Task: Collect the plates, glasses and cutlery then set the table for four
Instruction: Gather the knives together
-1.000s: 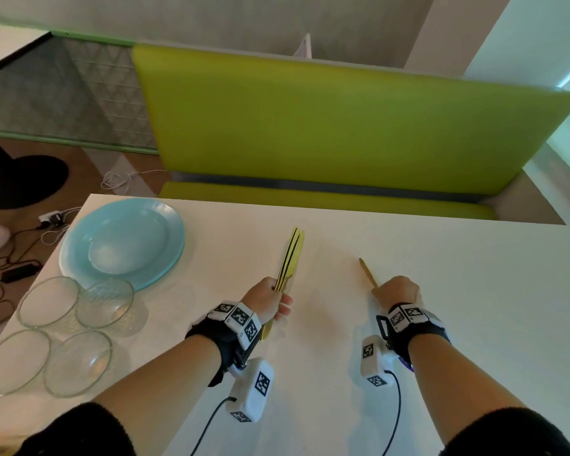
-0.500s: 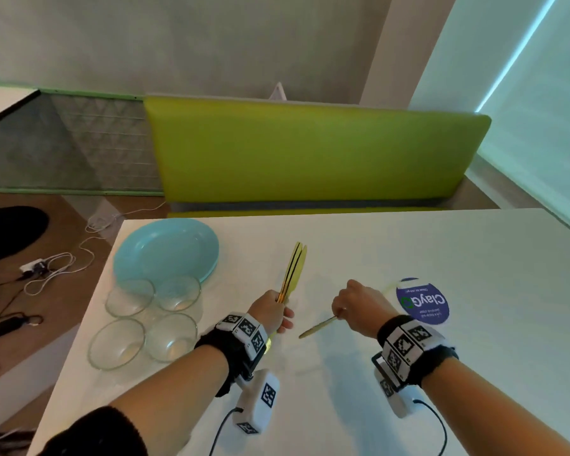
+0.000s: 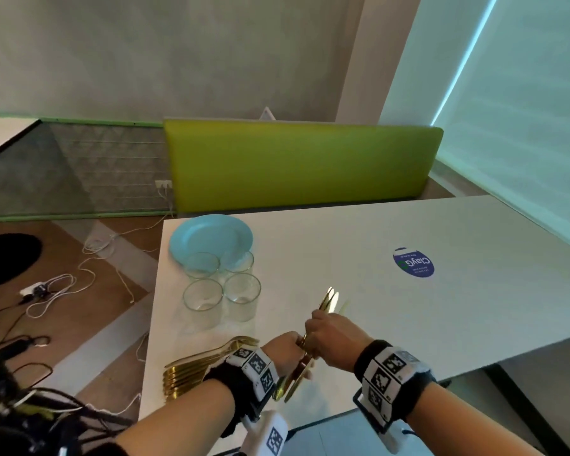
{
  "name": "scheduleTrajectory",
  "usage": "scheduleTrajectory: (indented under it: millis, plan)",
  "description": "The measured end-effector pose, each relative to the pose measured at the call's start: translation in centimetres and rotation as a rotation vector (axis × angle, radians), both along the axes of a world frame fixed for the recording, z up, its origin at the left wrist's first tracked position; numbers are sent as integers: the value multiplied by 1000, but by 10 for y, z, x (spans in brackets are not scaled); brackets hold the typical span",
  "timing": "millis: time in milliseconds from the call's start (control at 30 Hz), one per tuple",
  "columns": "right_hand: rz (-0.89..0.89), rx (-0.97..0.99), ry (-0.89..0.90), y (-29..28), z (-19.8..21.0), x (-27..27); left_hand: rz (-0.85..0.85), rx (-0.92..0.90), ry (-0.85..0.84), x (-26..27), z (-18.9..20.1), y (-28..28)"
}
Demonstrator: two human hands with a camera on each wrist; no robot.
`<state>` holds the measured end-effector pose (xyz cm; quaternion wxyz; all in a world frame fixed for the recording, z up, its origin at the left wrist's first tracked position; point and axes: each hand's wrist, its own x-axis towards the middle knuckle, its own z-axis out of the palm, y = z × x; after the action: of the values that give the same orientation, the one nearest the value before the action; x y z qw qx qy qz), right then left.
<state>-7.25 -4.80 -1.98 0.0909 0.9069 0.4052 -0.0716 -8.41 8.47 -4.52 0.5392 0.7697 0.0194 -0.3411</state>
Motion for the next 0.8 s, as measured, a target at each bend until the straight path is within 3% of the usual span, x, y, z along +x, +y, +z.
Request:
scheduleTrajectory:
  millis: [333,567,667,800]
  plan:
    - [-2,-10,67,42,-19,-41,-4,-25,102,-49,-11,41]
    - [-11,73,52,72,-32,-61,-33,84,4,-67,-27,66]
    - [-135,76,135,82,-31,-65,-34,232,-84,-72,-30,76]
    - [-267,122,189,82,-27,-63,-123,602,-227,-78,-31,100]
